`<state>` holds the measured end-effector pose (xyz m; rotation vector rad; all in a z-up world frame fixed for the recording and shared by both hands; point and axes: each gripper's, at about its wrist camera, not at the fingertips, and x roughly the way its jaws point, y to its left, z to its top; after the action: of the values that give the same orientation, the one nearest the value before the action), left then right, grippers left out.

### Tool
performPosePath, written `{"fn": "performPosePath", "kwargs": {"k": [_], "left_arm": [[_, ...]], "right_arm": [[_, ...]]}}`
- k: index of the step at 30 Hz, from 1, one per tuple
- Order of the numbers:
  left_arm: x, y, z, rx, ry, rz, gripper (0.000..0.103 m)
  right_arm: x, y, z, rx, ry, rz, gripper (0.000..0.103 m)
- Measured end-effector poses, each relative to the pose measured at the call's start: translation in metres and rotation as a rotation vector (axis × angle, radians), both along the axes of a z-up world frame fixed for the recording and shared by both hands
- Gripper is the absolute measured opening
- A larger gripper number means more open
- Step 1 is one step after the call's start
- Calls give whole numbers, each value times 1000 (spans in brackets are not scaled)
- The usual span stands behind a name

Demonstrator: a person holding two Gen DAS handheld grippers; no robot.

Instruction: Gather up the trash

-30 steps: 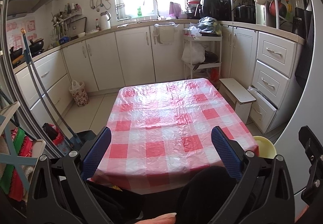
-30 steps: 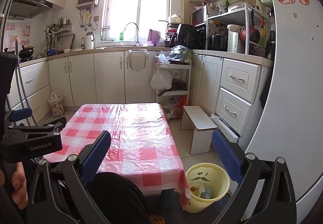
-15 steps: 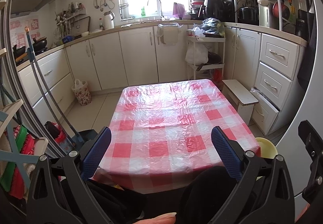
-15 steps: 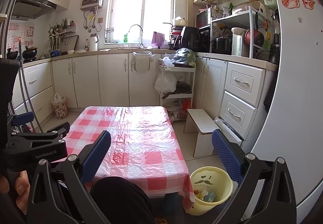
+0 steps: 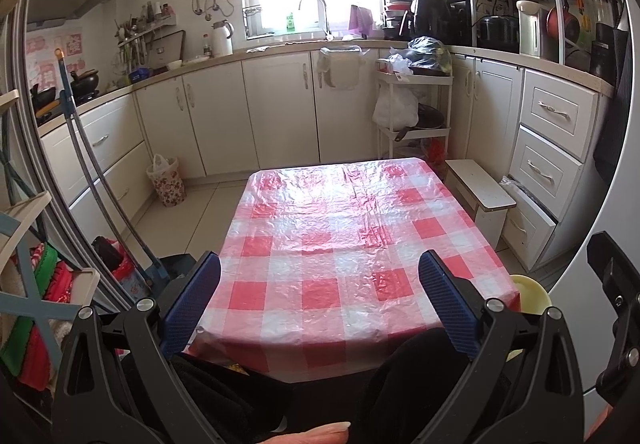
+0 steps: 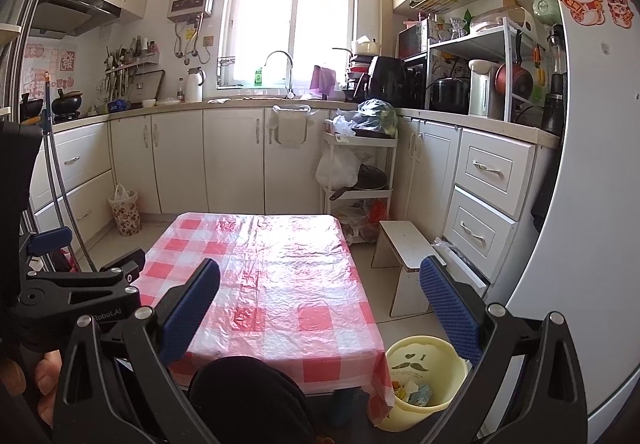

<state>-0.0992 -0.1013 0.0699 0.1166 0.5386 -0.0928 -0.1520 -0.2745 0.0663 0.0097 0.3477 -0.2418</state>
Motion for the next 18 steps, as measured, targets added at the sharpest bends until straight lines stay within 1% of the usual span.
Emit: {"fn": "performPosePath", "kwargs": {"k": [18], "left_arm": [[-2, 6, 3, -5, -10, 20, 96]], "right_arm": [[5, 12, 2, -8, -2, 22, 96]]}}
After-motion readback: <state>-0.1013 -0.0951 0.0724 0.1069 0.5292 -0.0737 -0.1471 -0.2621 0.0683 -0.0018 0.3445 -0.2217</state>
